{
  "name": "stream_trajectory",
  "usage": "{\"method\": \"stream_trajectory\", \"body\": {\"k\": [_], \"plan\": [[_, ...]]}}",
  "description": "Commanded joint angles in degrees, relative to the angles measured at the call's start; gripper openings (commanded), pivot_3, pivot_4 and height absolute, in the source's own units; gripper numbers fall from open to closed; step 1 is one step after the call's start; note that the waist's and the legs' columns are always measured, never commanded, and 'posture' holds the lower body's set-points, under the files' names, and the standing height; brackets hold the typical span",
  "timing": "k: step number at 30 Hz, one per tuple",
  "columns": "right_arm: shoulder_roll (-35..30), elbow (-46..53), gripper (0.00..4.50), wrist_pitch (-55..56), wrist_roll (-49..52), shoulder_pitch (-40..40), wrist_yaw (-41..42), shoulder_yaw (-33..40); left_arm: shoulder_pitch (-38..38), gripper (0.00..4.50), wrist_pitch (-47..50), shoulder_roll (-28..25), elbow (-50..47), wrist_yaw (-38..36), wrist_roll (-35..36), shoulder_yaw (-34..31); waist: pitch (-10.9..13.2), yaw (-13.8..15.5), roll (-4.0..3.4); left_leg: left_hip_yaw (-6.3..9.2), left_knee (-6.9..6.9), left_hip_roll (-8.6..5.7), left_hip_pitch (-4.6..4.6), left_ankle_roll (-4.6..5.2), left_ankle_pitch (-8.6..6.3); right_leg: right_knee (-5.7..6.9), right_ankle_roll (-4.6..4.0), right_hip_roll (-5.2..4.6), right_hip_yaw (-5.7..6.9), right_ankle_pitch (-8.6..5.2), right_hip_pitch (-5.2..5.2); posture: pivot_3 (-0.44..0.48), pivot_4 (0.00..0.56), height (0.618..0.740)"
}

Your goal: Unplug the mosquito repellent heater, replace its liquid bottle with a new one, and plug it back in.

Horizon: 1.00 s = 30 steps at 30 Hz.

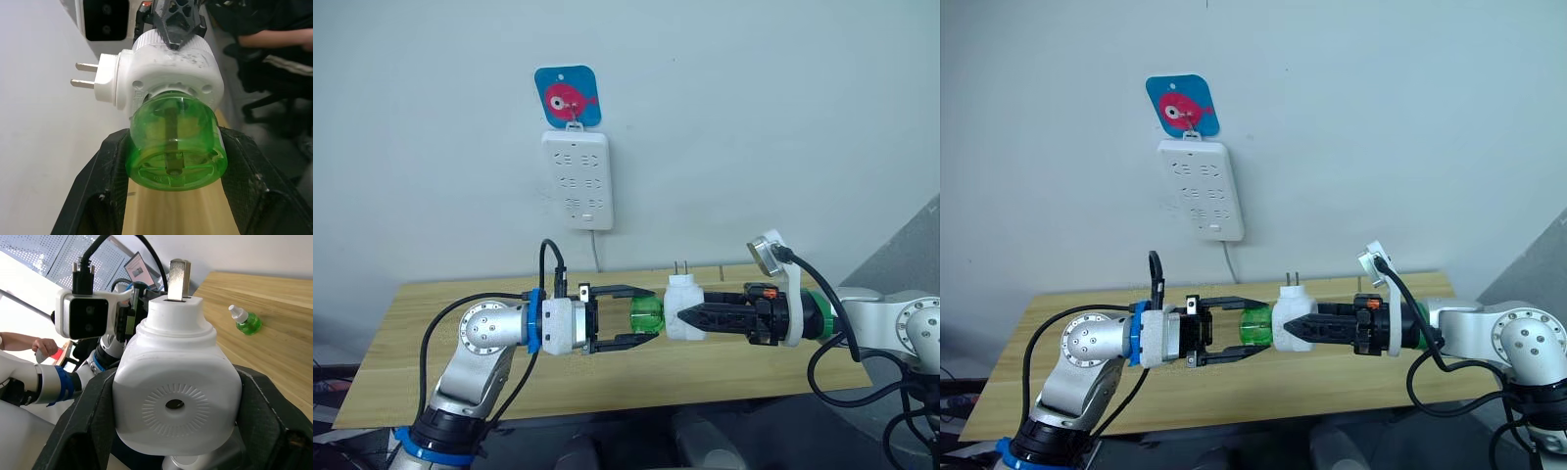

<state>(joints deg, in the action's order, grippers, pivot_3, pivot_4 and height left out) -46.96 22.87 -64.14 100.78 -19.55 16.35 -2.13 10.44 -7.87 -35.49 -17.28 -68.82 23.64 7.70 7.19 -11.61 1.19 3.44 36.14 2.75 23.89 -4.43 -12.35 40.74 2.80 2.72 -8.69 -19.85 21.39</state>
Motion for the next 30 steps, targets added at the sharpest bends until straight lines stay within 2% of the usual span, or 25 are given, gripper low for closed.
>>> {"method": "stream_trajectory", "body": {"k": [1, 4, 6, 8, 10, 12, 15, 16, 20, 24, 30], "plan": [[-1.42, 4.23, 2.99, -0.95, -1.8, -1.06, 4.28, 0.92, 3.75, 2.24, 14.99, -5.2, -3.83, -0.46, 6.53, -0.5, 0.01, -0.02, -0.01, -0.01, -0.01, 0.0, -0.01, 0.0, 0.0, 0.0, 0.0, 0.0, -0.01, 0.0, 0.0, -0.203, 0.089, 0.74], [-1.6, 6.43, 2.99, -1.16, -4.73, -1.15, 7.08, 0.26, 11.66, 2.24, 41.93, -11.2, -2.04, 1.01, 19.45, -0.01, 0.04, -0.01, 0.03, 0.03, 0.0, 0.0, 0.0, 0.0, 0.0, -0.01, 0.01, 0.0, 0.04, 0.0, 0.0, -0.19, 0.091, 0.74], [-1.36, 7.57, 2.99, -0.89, -6.38, -1.41, 8.4, -0.14, 16.29, 2.24, 54.92, -14.26, -0.04, -0.88, 26.05, 0.93, 0.06, 0.01, 0.02, 0.09, 0.0, -0.01, 0.02, 0.0, 0.0, 0.01, 0.01, 0.01, 0.11, 0.0, 0.01, -0.189, 0.093, 0.74], [-1.16, 8.39, 2.99, -0.65, -7.51, -1.52, 9.41, -0.47, 19.4, 2.24, 61.54, -14.85, 1.03, -1.83, 29.65, 1.54, 0.08, -0.07, -0.01, 0.1, -0.03, -0.02, 0.0, 0.0, 0.0, -0.01, 0.01, 0.01, 0.14, -0.01, 0.01, -0.192, 0.093, 0.74], [-0.96, 8.67, 2.99, -0.4, -8.14, -1.45, 9.86, -0.61, 20.48, 2.24, 63.36, -13.86, 1.01, -2.15, 31.36, 1.12, 0.09, -0.15, -0.03, 0.1, -0.06, -0.02, 0.01, 0.0, -0.01, -0.02, 0.0, 0.02, 0.15, -0.02, 0.02, -0.197, 0.094, 0.74], [-0.78, 8.69, 2.99, -0.19, -8.37, -1.36, 9.9, -0.58, 20.08, 2.24, 62.16, -13.2, 0.46, -3.21, 31.04, 0.55, 0.11, -0.16, -0.01, 0.11, -0.06, -0.01, 0.01, 0.0, -0.01, -0.02, 0.0, 0.02, 0.15, -0.02, 0.02, -0.197, 0.094, 0.74], [-0.39, 8.53, 2.99, 0.21, -7.91, -0.91, 9.22, -0.43, 18.68, 2.24, 58.03, -13.01, 0.58, -3.78, 26.71, 0.95, 0.13, -0.02, 0.0, 0.14, -0.06, -0.01, 0.03, 0.0, -0.01, -0.02, -0.01, 0.02, 0.17, -0.03, 0.03, -0.197, 0.094, 0.74], [-0.27, 8.41, 2.99, 0.33, -7.6, -0.76, 8.87, -0.4, 18.27, 2.96, 56.97, -12.91, 0.51, -3.85, 25.86, 0.84, 0.14, 0.04, 0.01, 0.14, -0.07, -0.01, 0.03, 0.0, 0.0, -0.02, -0.01, 0.02, 0.16, -0.03, 0.02, -0.197, 0.094, 0.74], [0.22, 7.45, 2.99, 0.75, -6.23, -0.49, 7.18, -0.3, 15.52, 4.15, 49.22, -11.94, -0.7, -4.96, 21.76, -0.39, 0.15, 0.17, 0.03, 0.12, -0.05, -0.01, 0.01, 0.0, 0.0, -0.02, -0.01, 0.02, 0.12, -0.03, 0.01, -0.19, 0.091, 0.74], [0.59, 6.12, 2.99, 1.03, -4.95, -0.26, 5.29, 0.03, 11.74, 4.19, 42.6, -11.33, -2.16, -5.27, 19.13, -2.8, 0.15, 0.23, 0.03, 0.08, -0.04, -0.01, 0.02, 0.0, 0.0, -0.01, -0.01, 0.01, 0.08, -0.03, 0.01, -0.191, 0.09, 0.74], [1.05, 3.54, 2.99, 1.78, -2.64, 0.31, 2.1, 0.75, 2.43, 4.19, 20.67, -8.91, -3.67, -5.96, 7.77, -5.17, 0.14, 0.37, 0.03, 0.06, -0.04, -0.01, 0.02, 0.0, 0.0, -0.04, -0.02, 0.0, 0.05, -0.02, 0.02, -0.184, 0.084, 0.74]]}}
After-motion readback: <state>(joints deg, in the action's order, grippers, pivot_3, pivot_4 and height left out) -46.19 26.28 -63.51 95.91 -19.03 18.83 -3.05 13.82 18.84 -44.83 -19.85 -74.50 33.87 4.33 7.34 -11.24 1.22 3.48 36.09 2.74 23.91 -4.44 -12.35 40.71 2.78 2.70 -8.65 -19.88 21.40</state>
